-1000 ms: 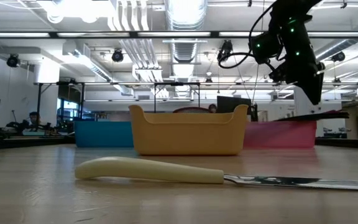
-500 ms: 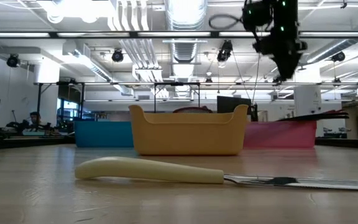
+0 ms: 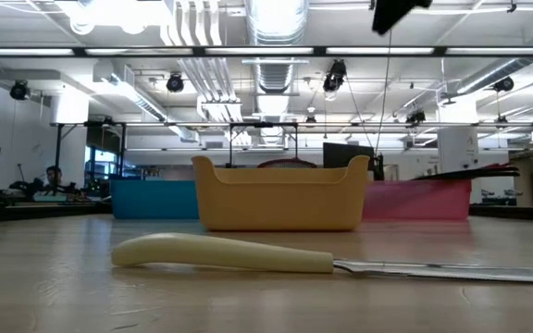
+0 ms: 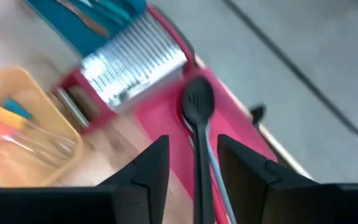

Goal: Pick & Place Kitchen Items
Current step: Put the yellow table knife into the blue bin

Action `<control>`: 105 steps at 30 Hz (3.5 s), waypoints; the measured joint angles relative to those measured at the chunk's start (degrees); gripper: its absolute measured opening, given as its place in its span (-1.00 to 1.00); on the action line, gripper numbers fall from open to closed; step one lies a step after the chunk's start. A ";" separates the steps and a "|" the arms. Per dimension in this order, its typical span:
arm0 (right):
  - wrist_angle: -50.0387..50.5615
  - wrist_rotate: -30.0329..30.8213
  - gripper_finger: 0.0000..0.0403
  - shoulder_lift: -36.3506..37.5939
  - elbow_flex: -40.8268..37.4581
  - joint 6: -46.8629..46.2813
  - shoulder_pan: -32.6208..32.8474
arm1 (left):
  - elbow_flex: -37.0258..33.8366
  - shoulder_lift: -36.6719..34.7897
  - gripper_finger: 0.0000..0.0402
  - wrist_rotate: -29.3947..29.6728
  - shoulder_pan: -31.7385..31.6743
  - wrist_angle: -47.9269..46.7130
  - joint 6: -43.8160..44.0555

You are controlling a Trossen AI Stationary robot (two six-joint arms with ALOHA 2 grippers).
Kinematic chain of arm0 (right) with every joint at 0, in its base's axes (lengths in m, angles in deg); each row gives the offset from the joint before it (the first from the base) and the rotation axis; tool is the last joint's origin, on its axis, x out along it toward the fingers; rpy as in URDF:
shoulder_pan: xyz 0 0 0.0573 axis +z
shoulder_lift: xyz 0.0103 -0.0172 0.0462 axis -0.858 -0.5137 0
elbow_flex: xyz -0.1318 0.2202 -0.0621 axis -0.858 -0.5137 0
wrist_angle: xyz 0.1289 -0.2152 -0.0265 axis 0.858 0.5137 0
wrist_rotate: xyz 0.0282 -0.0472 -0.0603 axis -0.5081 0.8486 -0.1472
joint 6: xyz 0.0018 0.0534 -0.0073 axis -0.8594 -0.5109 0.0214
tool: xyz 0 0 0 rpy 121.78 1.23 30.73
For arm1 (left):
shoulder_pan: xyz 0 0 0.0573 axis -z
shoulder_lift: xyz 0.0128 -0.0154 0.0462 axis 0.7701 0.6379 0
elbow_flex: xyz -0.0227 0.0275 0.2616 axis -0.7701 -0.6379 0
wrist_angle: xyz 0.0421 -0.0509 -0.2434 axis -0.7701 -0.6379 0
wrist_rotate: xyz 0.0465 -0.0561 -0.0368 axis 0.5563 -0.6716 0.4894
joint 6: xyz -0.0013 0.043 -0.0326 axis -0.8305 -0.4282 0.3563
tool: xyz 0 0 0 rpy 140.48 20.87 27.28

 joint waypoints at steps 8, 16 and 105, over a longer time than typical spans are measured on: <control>-0.02 4.29 -0.62 0.00 9.26 -1.36 9.17 | 0.00 4.84 0.01 -3.75 3.60 -9.69 3.30; 0.04 4.44 -0.78 -0.02 13.33 -2.05 11.91 | 0.00 15.97 0.01 -2.49 12.42 -14.00 7.99; -42.01 -10.49 -0.96 70.73 -69.34 11.19 15.13 | 9.43 57.52 -0.59 -4.72 17.94 -9.36 20.31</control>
